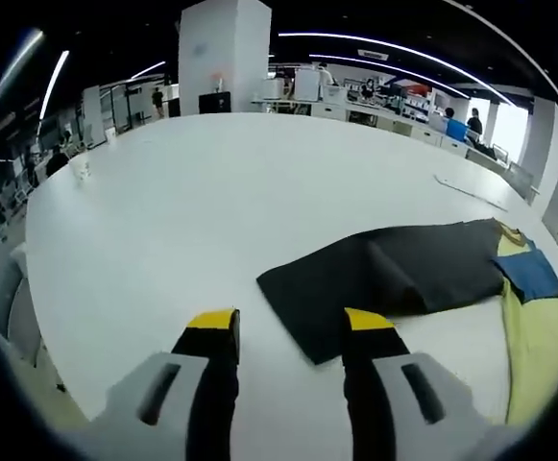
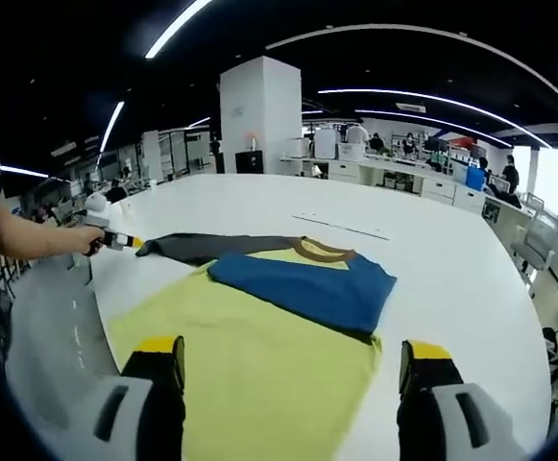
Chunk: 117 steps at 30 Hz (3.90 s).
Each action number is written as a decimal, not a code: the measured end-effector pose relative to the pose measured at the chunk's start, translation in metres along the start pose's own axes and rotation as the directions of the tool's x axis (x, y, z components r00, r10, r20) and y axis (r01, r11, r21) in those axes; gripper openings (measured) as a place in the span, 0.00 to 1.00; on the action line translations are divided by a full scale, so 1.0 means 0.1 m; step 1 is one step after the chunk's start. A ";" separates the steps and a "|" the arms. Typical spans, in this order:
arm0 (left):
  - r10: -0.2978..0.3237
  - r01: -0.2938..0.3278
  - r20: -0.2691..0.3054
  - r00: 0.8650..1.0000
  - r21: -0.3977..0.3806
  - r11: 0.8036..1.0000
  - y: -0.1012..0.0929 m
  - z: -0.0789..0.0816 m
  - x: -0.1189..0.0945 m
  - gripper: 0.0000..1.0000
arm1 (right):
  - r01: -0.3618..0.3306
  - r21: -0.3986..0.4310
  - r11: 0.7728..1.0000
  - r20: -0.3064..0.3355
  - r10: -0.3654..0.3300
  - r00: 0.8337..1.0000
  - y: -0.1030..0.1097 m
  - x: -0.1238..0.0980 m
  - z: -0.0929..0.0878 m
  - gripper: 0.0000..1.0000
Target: Fold the garment on the visible template until the final outline fits inside the template.
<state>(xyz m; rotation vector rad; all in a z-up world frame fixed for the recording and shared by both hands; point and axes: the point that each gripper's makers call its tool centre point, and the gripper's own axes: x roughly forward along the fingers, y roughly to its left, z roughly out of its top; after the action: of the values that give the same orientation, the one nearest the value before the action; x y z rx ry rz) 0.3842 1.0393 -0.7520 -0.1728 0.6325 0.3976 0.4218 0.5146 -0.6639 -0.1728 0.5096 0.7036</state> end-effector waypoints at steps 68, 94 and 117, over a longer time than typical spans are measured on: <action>0.106 -0.111 -0.070 0.992 -0.080 0.991 0.25 0.02 0.18 0.13 | 0.111 -0.001 0.994 -0.047 -0.111 0.993 -0.17 -0.08 -0.09 0.86; -0.008 0.008 0.006 1.000 -0.129 0.992 -0.16 0.30 0.03 0.00 | 0.116 0.010 0.993 -0.050 -0.115 0.992 -0.15 -0.19 -0.12 0.90; -0.308 0.312 0.144 0.940 -0.002 0.950 -1.32 1.22 -0.26 0.00 | 0.029 0.015 0.999 -0.027 -0.028 0.999 0.04 -0.18 -0.14 0.97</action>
<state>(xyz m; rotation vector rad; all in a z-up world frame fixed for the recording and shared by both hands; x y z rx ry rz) 0.4860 0.9445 -0.6342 -0.2615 0.4497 0.1112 0.4022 0.5034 -0.6670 -0.1749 0.5372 0.6699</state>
